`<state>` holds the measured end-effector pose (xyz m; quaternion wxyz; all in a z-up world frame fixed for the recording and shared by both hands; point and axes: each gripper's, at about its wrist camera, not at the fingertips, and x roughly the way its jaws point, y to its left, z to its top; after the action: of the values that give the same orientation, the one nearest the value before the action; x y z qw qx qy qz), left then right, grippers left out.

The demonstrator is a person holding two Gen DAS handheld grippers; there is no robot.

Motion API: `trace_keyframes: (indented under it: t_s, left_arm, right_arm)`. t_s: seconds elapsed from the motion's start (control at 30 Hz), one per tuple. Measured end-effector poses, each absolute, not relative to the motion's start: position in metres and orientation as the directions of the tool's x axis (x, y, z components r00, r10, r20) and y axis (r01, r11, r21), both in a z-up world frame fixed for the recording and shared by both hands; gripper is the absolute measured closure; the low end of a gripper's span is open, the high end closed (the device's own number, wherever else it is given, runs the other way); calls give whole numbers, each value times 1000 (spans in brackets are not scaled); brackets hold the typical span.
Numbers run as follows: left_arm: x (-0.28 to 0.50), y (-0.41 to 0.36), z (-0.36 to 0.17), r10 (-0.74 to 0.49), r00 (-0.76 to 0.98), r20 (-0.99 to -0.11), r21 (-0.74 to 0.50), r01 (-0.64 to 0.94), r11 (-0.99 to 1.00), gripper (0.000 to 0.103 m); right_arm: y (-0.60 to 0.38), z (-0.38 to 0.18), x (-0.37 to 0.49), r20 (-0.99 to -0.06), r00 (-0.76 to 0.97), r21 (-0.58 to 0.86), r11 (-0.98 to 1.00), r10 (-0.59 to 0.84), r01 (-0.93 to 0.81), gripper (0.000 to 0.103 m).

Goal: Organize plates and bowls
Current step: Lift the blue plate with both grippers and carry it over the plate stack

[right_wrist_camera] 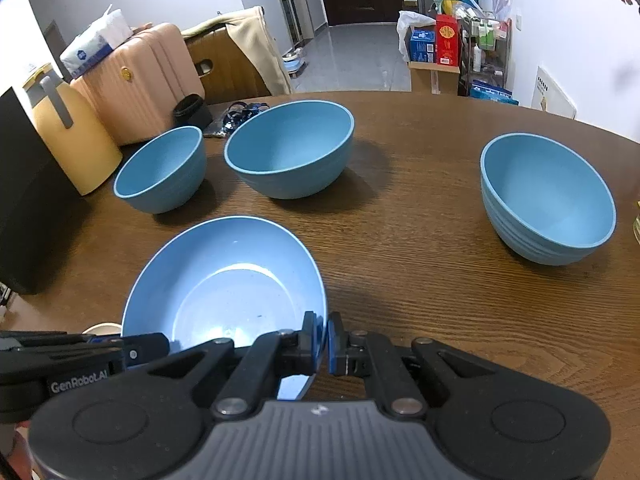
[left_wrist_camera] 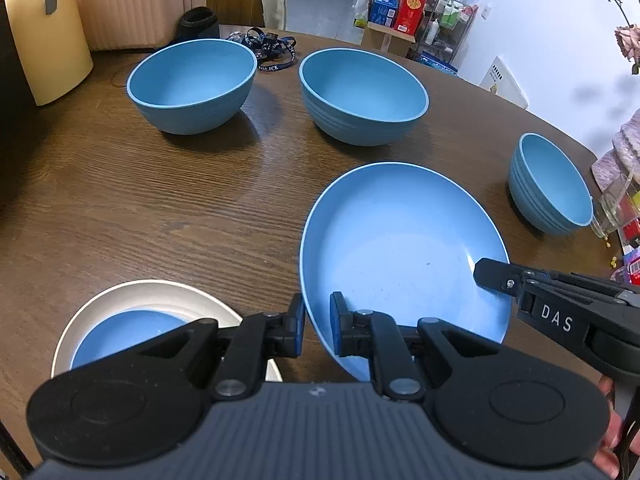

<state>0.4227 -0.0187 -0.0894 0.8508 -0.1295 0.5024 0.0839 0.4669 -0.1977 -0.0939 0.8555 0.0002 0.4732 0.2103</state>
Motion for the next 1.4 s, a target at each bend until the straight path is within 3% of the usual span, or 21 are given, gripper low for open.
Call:
trace_keyframes:
  t_s: [1.4]
  left_arm:
    - [331, 27, -74, 14, 452, -892, -122, -271, 955, 90]
  right_arm:
    - [-149, -73, 378, -829, 428, 169, 891, 360, -422, 98]
